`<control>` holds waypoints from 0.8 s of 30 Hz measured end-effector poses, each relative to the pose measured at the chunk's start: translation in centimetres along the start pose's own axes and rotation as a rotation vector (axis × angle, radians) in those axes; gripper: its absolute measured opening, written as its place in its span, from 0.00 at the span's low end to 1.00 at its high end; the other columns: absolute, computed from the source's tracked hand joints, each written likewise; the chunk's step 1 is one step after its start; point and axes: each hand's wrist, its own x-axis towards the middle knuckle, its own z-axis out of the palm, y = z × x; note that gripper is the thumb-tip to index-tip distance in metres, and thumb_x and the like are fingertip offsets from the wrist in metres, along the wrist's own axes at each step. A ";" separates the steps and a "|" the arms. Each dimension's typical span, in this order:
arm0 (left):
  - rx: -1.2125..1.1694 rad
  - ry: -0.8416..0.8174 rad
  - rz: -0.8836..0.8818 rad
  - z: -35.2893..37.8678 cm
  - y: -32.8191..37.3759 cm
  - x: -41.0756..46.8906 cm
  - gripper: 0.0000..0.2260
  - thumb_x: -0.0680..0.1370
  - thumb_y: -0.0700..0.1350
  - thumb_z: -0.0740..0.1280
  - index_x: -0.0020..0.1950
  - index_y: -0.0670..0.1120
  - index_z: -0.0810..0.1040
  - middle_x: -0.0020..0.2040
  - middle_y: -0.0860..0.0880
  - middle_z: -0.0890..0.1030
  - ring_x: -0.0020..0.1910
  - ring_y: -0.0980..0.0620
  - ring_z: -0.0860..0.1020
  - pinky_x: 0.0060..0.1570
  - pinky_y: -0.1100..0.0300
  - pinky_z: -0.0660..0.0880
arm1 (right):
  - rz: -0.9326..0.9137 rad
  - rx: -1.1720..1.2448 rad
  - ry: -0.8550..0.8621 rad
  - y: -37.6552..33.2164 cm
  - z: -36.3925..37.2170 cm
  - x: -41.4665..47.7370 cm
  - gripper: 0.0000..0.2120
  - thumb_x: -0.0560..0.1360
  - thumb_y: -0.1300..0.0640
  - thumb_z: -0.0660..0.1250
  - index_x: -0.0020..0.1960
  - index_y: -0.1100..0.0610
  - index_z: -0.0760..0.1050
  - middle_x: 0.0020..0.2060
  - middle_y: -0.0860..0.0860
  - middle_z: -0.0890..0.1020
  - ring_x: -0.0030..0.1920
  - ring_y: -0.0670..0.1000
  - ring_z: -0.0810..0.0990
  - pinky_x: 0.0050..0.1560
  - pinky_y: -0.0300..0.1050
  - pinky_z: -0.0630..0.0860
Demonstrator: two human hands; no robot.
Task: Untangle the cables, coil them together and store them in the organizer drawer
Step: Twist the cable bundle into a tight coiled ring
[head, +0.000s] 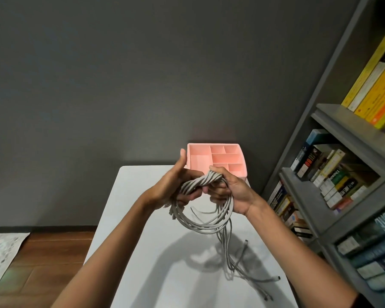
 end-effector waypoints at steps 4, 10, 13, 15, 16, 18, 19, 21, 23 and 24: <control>-0.088 -0.239 -0.167 -2.0 1.1 0.1 0.50 0.71 0.74 0.34 0.50 0.33 0.76 0.32 0.41 0.74 0.22 0.50 0.67 0.27 0.59 0.68 | -0.026 -0.051 0.080 -0.1 0.2 0.2 0.26 0.72 0.44 0.67 0.20 0.53 0.64 0.18 0.49 0.63 0.22 0.47 0.53 0.24 0.36 0.58; 0.369 0.089 -0.015 0.8 2.1 -0.1 0.27 0.78 0.66 0.51 0.37 0.46 0.73 0.28 0.52 0.68 0.25 0.55 0.61 0.25 0.64 0.59 | -0.044 -0.143 0.165 -0.6 0.6 0.5 0.25 0.70 0.43 0.64 0.20 0.53 0.62 0.18 0.49 0.61 0.20 0.44 0.56 0.25 0.37 0.56; 0.545 0.215 0.114 1.7 1.7 0.0 0.19 0.81 0.52 0.59 0.31 0.56 0.75 0.27 0.56 0.66 0.24 0.59 0.61 0.25 0.67 0.60 | -0.020 -0.098 0.138 -0.8 0.2 0.7 0.23 0.70 0.45 0.62 0.21 0.53 0.60 0.16 0.47 0.59 0.19 0.44 0.56 0.24 0.37 0.55; 0.622 0.268 0.173 1.9 1.4 -0.1 0.17 0.81 0.47 0.60 0.33 0.58 0.74 0.26 0.56 0.67 0.23 0.60 0.65 0.26 0.72 0.61 | 0.007 -0.061 0.085 -0.7 0.1 0.7 0.24 0.71 0.46 0.61 0.20 0.52 0.62 0.16 0.46 0.59 0.19 0.44 0.56 0.26 0.39 0.52; 0.648 0.283 0.197 1.9 1.3 -0.2 0.15 0.81 0.47 0.60 0.35 0.58 0.74 0.26 0.56 0.68 0.24 0.61 0.66 0.27 0.72 0.62 | 0.023 -0.049 0.055 -0.6 0.0 0.7 0.24 0.72 0.46 0.61 0.20 0.52 0.62 0.15 0.46 0.59 0.20 0.44 0.56 0.28 0.40 0.51; 0.687 0.304 0.216 2.2 1.2 -0.4 0.13 0.82 0.46 0.60 0.37 0.57 0.73 0.24 0.59 0.72 0.25 0.63 0.69 0.29 0.73 0.64 | 0.038 -0.045 -0.005 -0.3 -0.1 0.8 0.25 0.74 0.45 0.59 0.21 0.52 0.62 0.16 0.47 0.59 0.22 0.45 0.56 0.29 0.41 0.52; 0.692 0.310 0.216 2.4 1.2 -0.5 0.13 0.82 0.46 0.60 0.37 0.56 0.73 0.24 0.61 0.73 0.25 0.64 0.71 0.29 0.73 0.64 | 0.030 -0.039 -0.021 -0.1 -0.2 0.9 0.25 0.75 0.45 0.58 0.22 0.52 0.63 0.17 0.47 0.61 0.22 0.45 0.57 0.29 0.40 0.54; 0.673 0.320 0.224 2.5 1.2 -0.8 0.15 0.82 0.46 0.60 0.34 0.55 0.71 0.24 0.61 0.73 0.25 0.63 0.70 0.29 0.74 0.64 | -0.004 -0.036 -0.016 0.2 -0.4 1.0 0.25 0.77 0.43 0.56 0.26 0.53 0.70 0.21 0.48 0.65 0.24 0.44 0.62 0.29 0.39 0.58; 0.637 0.337 0.240 2.4 1.1 -1.0 0.17 0.81 0.48 0.60 0.31 0.55 0.69 0.24 0.57 0.69 0.24 0.60 0.66 0.27 0.72 0.62 | -0.039 -0.070 -0.006 0.5 -0.9 1.2 0.24 0.76 0.38 0.56 0.33 0.53 0.74 0.26 0.49 0.67 0.27 0.44 0.63 0.31 0.38 0.59; 0.616 0.343 0.247 2.4 1.1 -1.1 0.18 0.81 0.50 0.60 0.30 0.54 0.69 0.25 0.56 0.68 0.24 0.59 0.64 0.27 0.70 0.62 | -0.053 -0.088 -0.009 0.7 -1.3 1.4 0.24 0.75 0.35 0.55 0.35 0.53 0.74 0.27 0.49 0.66 0.28 0.45 0.62 0.31 0.38 0.59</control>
